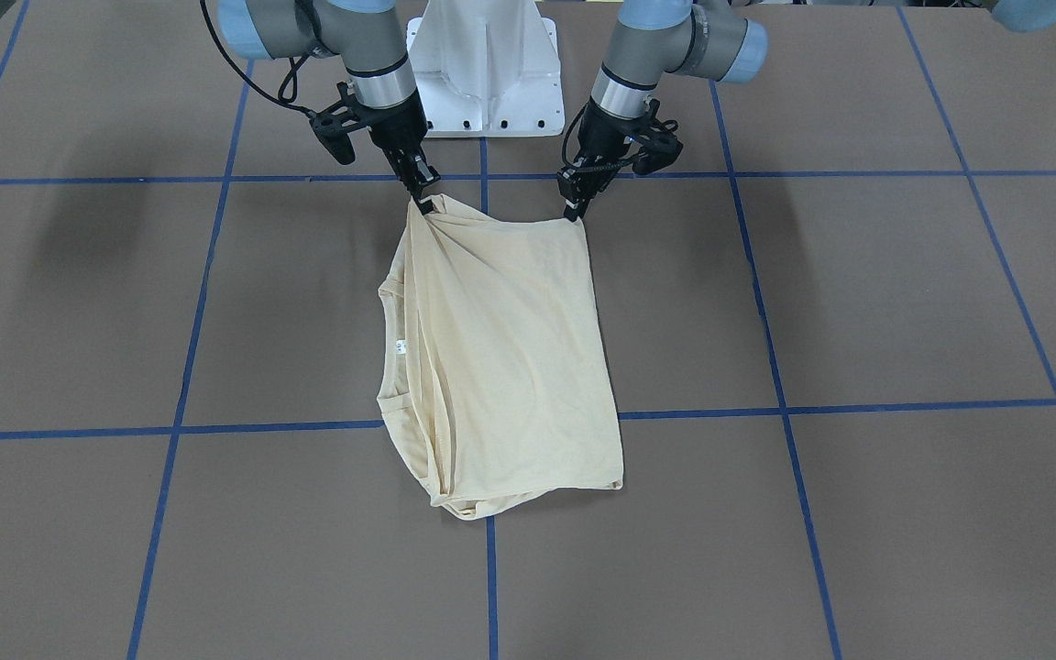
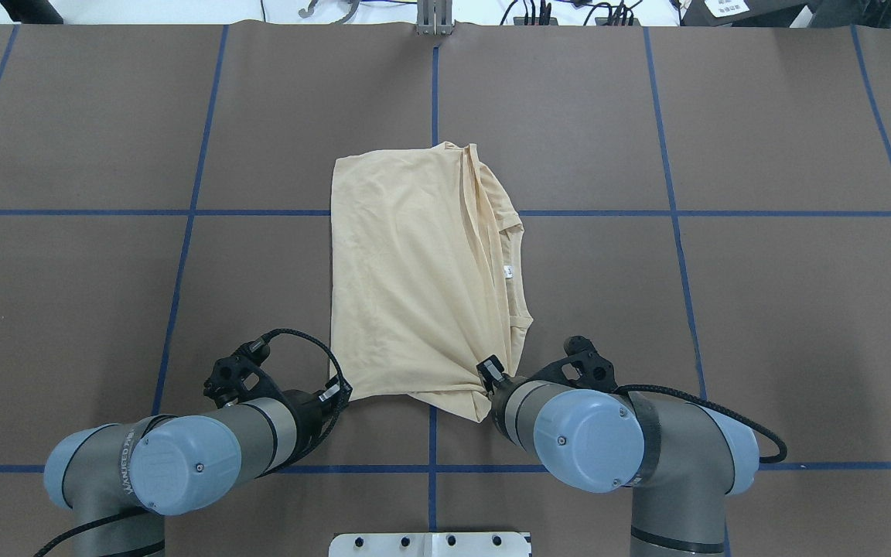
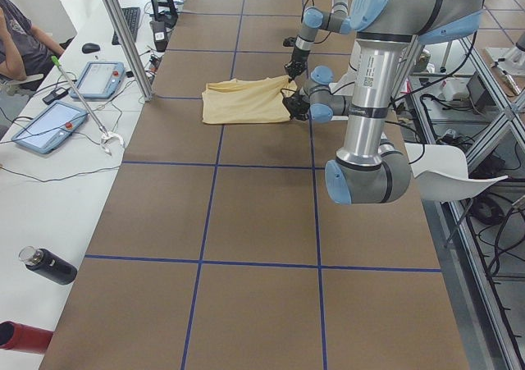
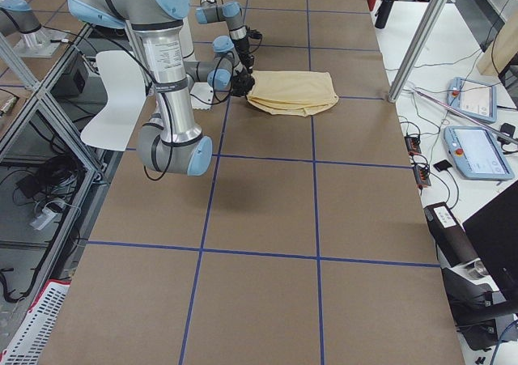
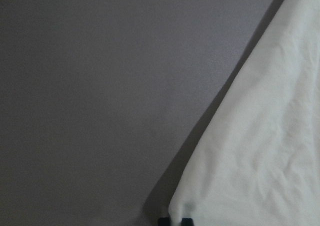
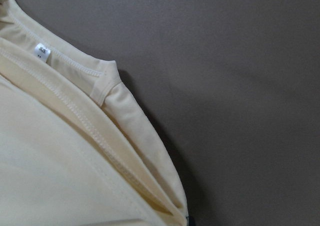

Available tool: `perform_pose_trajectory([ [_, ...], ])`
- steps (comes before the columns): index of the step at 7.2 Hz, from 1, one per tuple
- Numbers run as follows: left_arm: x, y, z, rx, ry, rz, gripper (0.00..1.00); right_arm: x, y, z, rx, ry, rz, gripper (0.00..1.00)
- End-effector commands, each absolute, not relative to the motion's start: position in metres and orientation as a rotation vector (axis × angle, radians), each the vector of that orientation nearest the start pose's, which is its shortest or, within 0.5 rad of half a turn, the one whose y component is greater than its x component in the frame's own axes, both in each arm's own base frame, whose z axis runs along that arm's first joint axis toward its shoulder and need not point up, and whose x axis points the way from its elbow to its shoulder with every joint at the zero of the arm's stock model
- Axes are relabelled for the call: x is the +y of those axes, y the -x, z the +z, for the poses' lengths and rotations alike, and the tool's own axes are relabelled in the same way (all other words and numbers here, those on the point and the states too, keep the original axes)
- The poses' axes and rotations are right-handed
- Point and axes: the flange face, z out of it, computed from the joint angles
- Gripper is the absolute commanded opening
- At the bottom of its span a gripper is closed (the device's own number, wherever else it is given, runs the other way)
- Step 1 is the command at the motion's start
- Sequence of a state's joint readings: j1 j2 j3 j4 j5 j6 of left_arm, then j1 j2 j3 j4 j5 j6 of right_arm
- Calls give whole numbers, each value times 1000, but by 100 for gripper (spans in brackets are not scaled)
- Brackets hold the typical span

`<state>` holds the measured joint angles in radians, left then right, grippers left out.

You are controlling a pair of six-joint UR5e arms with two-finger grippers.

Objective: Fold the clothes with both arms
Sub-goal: 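Lift the near edge with both grippers and fold it toward the far edge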

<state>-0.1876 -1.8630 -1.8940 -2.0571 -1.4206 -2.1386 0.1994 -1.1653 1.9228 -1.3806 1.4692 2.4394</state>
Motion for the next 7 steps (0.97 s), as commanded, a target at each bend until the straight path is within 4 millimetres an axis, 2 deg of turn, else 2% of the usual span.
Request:
perform_pose_trajectory([
  [1,-251,-505,258,1229,98,-754,0,-256,535,251,-1002,243,1033,0],
  [2,-244,-486,237,1248,141,-736,0,-250,507,253,-1016,273,1068,0],
  [3,-237,-465,214,1275,178,-735,0,-247,493,241,-1041,338,1140,0],
  [4,-236,-451,200,1301,194,-726,0,-247,489,229,-1062,383,1187,0],
  [5,-258,-438,195,1318,177,-740,0,-265,477,223,-1123,407,1241,0],
  [6,-290,-420,197,1317,147,-763,0,-291,465,224,-1170,398,1281,0],
  [7,-318,-409,204,1308,110,-755,0,-329,453,231,-1170,371,1364,0],
])
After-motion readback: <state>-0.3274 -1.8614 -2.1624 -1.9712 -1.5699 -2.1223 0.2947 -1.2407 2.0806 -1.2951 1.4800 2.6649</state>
